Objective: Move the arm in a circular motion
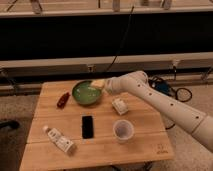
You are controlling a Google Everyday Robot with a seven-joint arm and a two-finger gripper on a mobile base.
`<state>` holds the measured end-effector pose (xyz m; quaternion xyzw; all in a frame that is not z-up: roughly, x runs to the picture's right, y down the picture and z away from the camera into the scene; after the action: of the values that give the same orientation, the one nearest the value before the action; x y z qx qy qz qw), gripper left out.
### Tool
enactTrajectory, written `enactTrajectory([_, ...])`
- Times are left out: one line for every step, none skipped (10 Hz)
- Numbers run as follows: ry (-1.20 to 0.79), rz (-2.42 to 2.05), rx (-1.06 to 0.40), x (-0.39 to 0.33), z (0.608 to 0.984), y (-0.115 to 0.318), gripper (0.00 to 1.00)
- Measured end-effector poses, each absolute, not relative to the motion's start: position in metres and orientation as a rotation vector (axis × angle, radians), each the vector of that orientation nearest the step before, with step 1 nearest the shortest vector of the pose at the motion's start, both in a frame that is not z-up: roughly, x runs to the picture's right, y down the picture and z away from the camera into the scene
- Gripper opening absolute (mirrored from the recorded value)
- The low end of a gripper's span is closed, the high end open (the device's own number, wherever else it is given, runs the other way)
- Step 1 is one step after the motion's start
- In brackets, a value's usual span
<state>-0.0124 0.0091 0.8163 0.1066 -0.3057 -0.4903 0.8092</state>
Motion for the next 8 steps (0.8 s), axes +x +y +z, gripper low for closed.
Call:
enactTrajectory([-0.662, -1.067, 0.230, -0.009, 0.813, 0.010, 0.72])
enactTrajectory([-0.668, -1.086, 0.232, -0.009, 0.810, 0.011, 0.78])
enactTrajectory([-0.671, -1.097, 0.233, -0.009, 0.808, 0.012, 0.80])
enactTrajectory([-0.679, -1.116, 0.236, -0.011, 0.804, 0.013, 0.80])
enactTrajectory([-0.683, -1.128, 0.239, -0.011, 0.802, 0.014, 0.80])
enactTrajectory([-0.686, -1.145, 0.244, -0.009, 0.800, 0.015, 0.80])
enactTrajectory([-0.691, -1.171, 0.248, -0.004, 0.797, 0.018, 0.80])
enactTrajectory([-0.697, -1.196, 0.251, -0.001, 0.794, 0.020, 0.80])
